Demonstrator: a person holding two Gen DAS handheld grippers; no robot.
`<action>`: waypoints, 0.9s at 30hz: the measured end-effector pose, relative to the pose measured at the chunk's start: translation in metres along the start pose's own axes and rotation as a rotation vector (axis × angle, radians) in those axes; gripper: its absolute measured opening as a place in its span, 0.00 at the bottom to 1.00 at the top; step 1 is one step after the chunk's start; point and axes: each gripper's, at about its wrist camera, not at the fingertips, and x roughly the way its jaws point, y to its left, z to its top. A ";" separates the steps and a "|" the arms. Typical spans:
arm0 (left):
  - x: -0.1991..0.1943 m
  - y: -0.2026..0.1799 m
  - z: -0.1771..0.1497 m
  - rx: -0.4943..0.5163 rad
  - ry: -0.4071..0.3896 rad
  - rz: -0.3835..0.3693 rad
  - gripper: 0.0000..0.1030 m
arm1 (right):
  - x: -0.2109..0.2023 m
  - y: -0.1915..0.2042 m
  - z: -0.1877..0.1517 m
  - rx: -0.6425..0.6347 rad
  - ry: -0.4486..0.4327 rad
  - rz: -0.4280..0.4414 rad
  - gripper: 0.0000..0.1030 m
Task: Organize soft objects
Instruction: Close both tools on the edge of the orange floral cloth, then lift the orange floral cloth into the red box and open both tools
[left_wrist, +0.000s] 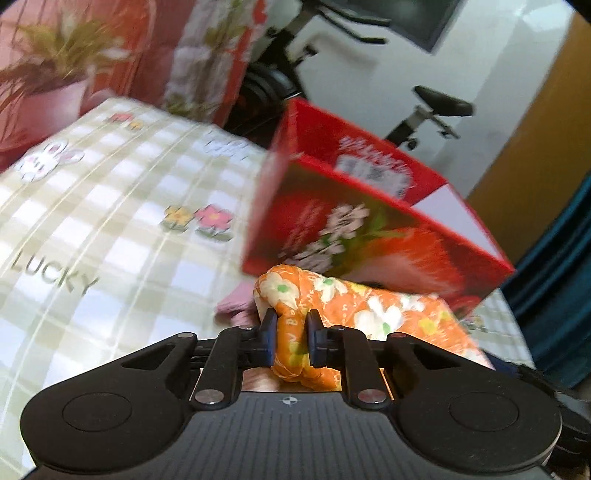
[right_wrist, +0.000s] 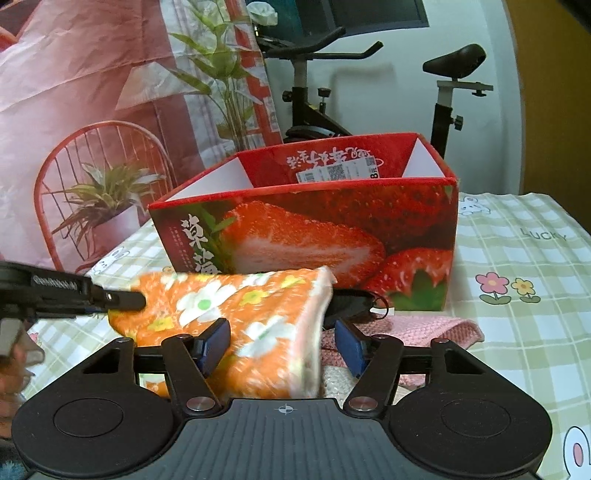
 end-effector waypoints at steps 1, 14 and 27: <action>0.002 0.003 -0.001 -0.007 0.011 0.005 0.17 | 0.000 0.000 0.000 -0.001 0.000 0.003 0.55; 0.011 0.007 -0.007 -0.003 0.047 0.030 0.17 | 0.004 0.004 -0.001 -0.019 0.047 0.010 0.46; 0.011 0.004 -0.008 -0.006 0.040 0.029 0.17 | -0.016 0.025 0.011 -0.165 0.017 0.001 0.14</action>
